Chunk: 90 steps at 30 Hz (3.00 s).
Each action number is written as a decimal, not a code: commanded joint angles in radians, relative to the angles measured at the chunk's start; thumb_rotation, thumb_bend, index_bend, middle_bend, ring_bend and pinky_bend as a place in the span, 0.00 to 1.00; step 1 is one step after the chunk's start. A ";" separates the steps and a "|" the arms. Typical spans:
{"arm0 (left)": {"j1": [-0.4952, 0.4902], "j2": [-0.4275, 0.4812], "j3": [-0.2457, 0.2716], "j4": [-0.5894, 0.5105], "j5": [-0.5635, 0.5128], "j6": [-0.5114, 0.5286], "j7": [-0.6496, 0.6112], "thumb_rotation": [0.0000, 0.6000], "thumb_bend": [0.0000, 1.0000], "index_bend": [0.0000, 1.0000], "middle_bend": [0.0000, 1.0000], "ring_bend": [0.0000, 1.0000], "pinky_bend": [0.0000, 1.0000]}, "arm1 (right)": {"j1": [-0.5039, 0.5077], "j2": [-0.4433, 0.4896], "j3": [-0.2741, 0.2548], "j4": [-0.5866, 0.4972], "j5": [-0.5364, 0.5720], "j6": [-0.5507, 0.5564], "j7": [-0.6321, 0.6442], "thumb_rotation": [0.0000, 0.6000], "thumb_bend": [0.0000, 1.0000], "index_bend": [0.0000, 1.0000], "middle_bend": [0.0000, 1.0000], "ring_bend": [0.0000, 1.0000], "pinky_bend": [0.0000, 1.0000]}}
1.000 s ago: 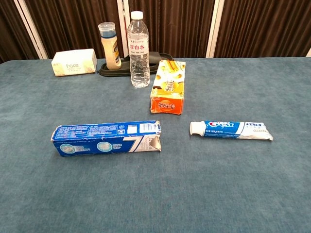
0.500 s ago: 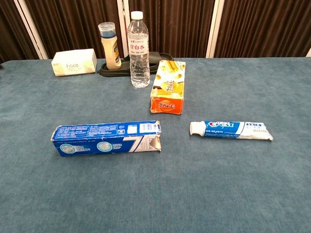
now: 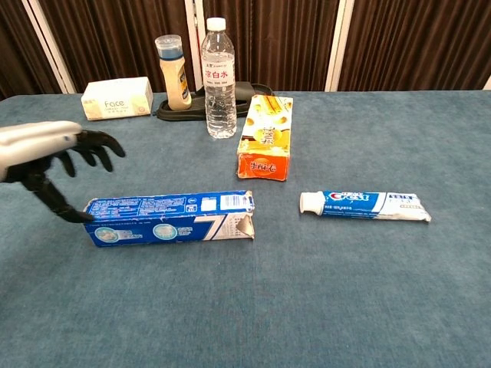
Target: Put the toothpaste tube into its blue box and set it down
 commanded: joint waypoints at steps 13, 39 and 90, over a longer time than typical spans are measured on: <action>-0.101 -0.157 0.000 0.086 -0.107 0.015 0.071 1.00 0.25 0.24 0.34 0.29 0.35 | 0.001 0.003 -0.001 -0.004 0.005 -0.004 0.012 1.00 0.40 0.00 0.00 0.00 0.00; -0.097 -0.156 0.076 0.103 0.047 0.086 -0.021 1.00 0.37 0.41 0.54 0.49 0.53 | 0.000 0.012 0.000 -0.009 0.014 -0.003 0.031 1.00 0.40 0.00 0.00 0.00 0.00; 0.110 0.323 0.114 0.088 0.555 0.288 -0.640 1.00 0.37 0.41 0.54 0.49 0.53 | 0.547 -0.315 0.191 -0.141 0.851 -0.448 -0.755 1.00 0.40 0.00 0.00 0.00 0.00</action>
